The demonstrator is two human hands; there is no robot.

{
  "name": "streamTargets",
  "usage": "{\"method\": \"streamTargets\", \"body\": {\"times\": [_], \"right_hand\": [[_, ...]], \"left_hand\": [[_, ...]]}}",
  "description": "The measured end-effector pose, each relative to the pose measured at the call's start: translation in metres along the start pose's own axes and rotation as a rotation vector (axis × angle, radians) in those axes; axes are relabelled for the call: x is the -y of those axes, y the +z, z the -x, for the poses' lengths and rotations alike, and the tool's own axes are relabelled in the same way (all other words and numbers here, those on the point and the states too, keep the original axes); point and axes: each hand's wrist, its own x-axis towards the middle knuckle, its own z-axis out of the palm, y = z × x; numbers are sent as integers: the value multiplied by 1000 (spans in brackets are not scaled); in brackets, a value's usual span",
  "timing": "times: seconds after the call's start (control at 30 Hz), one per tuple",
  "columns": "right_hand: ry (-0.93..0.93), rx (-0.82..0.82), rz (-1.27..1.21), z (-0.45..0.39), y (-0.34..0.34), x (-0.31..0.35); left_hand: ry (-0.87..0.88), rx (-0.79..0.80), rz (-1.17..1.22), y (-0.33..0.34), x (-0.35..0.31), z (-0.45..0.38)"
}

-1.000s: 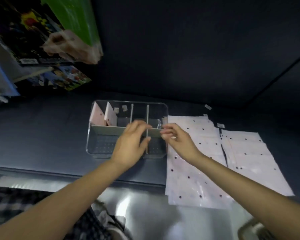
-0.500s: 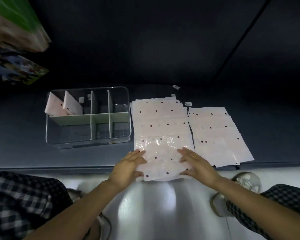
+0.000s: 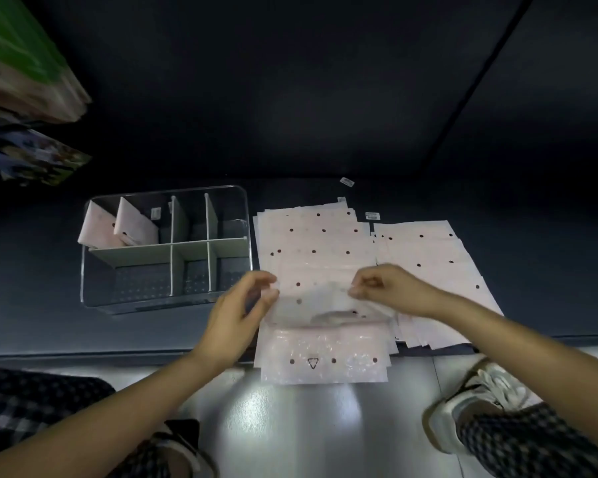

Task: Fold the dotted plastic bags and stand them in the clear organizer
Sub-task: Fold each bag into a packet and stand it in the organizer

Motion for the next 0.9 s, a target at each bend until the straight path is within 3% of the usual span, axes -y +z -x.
{"method": "streamTargets", "body": {"times": [0.1,0.17,0.3,0.4,0.47,0.53,0.6,0.7,0.9], "right_hand": [[50,-72,11,-40,-28,4],[97,-104,15,-64,-39,2],[209,-194,78,-93,-43,-6],[243,-419,508,-91,-27,-11],[120,-531,692,-78,-2,-13],[-66,-453,717,-60,29,-19],[-191,-264,776,-45,58,-28],[-190,-74,889,-26,80,-49],[-174,-151,1078,26,51,-81]], "left_hand": [[108,-194,-98,6,-9,-13],[150,-194,-152,16,-8,-16],[209,100,-417,41,13,-15],[247,326,-740,56,38,-13],[260,416,-875,62,48,-14],[257,486,-958,66,53,-16],[272,540,-1013,67,56,-18],[283,600,-1021,64,59,-21],[334,636,-1034,28,75,-17]]}}
